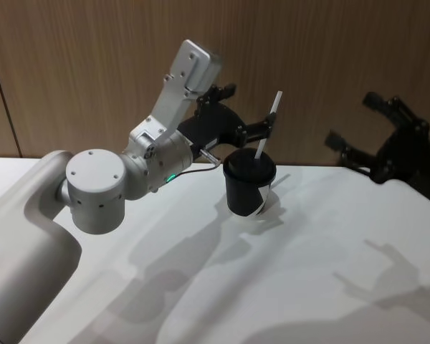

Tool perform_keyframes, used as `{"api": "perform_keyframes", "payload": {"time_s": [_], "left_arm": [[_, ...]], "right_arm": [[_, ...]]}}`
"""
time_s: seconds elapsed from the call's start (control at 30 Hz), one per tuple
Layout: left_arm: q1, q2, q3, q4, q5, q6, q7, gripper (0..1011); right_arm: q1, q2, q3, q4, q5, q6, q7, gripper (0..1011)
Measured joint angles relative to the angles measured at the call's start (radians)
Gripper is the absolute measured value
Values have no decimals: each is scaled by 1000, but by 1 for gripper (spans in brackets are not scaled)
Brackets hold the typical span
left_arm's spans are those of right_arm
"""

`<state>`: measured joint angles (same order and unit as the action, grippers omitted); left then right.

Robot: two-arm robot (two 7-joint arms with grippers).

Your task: Pick up the straw with one hand, pass it to the other hand, and insert it into the cup.

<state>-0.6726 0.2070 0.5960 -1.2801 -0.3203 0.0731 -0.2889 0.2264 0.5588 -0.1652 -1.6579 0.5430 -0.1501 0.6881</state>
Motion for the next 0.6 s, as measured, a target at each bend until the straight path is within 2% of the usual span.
{"api": "perform_keyframes", "payload": {"time_s": [0.23,0.6], "left_arm": [[24,8,-14,-21,3,-44,0,1003],[58,12,-37,-55,-13,-122,-30,1003]], "right_arm": [[23,-39,2,-34,39,63,-68,1001],[57,-81,-24,-87,70,139,-141,1001]]}}
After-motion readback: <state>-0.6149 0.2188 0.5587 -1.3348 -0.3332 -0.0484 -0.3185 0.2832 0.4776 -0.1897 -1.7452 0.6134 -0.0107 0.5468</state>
